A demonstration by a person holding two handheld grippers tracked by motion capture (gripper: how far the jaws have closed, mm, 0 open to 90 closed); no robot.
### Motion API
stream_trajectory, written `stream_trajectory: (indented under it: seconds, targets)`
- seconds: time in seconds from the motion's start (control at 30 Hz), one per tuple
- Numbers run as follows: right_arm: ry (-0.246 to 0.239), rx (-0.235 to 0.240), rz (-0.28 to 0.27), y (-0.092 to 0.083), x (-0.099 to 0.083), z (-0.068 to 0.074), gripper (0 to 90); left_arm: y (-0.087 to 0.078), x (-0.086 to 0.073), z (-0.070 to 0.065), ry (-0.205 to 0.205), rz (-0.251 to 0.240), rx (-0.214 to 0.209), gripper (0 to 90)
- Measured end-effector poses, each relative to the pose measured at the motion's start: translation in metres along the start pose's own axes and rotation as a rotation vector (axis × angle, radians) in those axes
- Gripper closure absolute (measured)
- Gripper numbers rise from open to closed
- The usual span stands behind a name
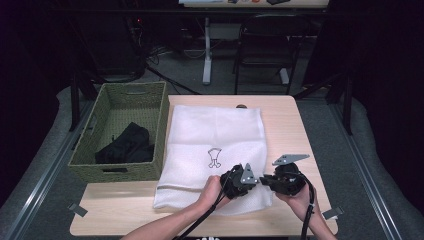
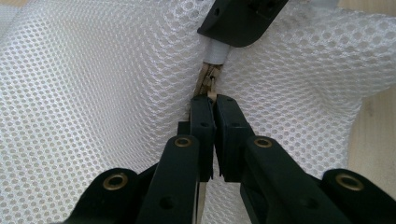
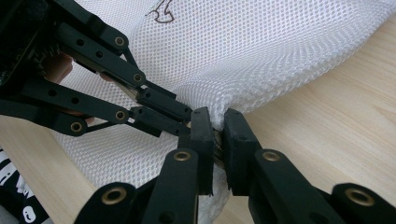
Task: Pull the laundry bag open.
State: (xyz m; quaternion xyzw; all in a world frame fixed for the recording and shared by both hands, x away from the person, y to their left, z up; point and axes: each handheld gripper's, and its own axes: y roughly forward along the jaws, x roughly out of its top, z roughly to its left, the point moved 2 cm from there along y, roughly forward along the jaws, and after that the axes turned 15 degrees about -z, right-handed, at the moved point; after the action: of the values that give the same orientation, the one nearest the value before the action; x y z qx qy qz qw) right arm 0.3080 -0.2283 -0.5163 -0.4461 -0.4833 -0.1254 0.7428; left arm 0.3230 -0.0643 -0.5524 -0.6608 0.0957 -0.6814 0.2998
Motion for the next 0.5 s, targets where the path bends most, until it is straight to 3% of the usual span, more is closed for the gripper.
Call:
stream_trajectory:
  seconds: [0.5]
  targets:
    - [0.000, -0.015, 0.009, 0.0003, -0.0006, -0.0017, 84.2, -0.0016, -0.0014, 0.0020, -0.001, 0.015, -0.005, 87.1]
